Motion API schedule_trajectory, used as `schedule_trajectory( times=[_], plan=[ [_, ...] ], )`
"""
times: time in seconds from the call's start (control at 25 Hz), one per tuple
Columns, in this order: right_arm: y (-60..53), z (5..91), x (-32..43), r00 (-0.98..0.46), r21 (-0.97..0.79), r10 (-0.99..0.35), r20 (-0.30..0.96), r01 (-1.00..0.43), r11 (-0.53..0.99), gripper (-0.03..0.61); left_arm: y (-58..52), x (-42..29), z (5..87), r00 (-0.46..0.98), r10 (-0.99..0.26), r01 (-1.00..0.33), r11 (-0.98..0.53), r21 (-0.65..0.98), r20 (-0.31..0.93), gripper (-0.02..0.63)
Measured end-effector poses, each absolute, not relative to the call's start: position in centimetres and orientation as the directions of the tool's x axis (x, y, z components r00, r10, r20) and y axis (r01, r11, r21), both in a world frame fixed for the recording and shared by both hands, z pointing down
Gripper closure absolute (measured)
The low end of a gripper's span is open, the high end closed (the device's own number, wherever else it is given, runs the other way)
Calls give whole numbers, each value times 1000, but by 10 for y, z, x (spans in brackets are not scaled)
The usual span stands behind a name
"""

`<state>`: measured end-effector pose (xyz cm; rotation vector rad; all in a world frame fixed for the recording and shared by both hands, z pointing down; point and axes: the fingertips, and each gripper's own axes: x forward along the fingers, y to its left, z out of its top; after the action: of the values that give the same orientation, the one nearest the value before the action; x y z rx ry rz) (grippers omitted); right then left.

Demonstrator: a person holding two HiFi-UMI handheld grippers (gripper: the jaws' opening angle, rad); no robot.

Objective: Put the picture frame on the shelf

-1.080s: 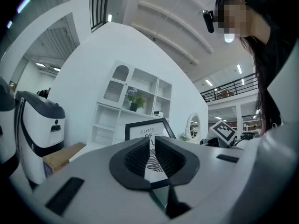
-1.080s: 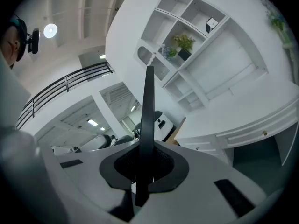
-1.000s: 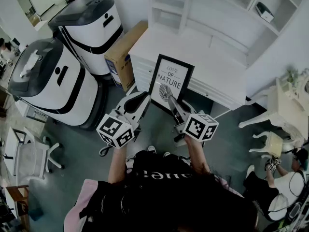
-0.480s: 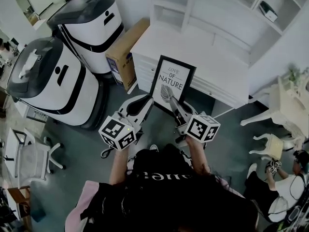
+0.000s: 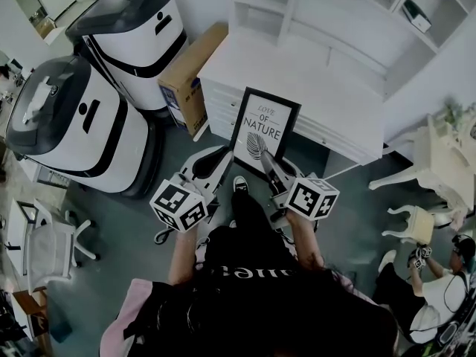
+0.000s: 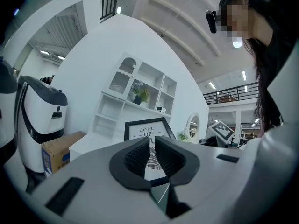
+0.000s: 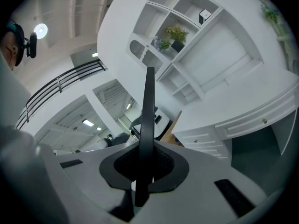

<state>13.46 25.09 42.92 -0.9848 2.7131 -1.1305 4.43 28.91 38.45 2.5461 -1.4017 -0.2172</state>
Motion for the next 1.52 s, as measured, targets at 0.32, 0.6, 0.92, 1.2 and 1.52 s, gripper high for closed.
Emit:
schedule_trajectory(
  times=[0.32,0.6,0.92,1.2,1.52],
  plan=[
    [198,438,123,-797,-668,-571,199,-536,516,520,244,28,391,527,-850,-818,-508,269,-2,571],
    [121,441,89,-805,-668,-558,204,-531,521,520,166,-9,394,506,-863,-831,-485,271,6,571],
    [33,437,62,-824,-668,-527,208,-513,539,520,73,-24,381,511,-860,-830,-497,255,-12,571],
    [-20,442,59,-835,-672,-507,214,-503,544,520,17,-24,380,501,-865,-838,-486,248,-3,572],
    [-44,453,60,-842,-698,-494,216,-487,525,520,-12,-18,388,505,-862,-842,-481,245,43,571]
  ],
)
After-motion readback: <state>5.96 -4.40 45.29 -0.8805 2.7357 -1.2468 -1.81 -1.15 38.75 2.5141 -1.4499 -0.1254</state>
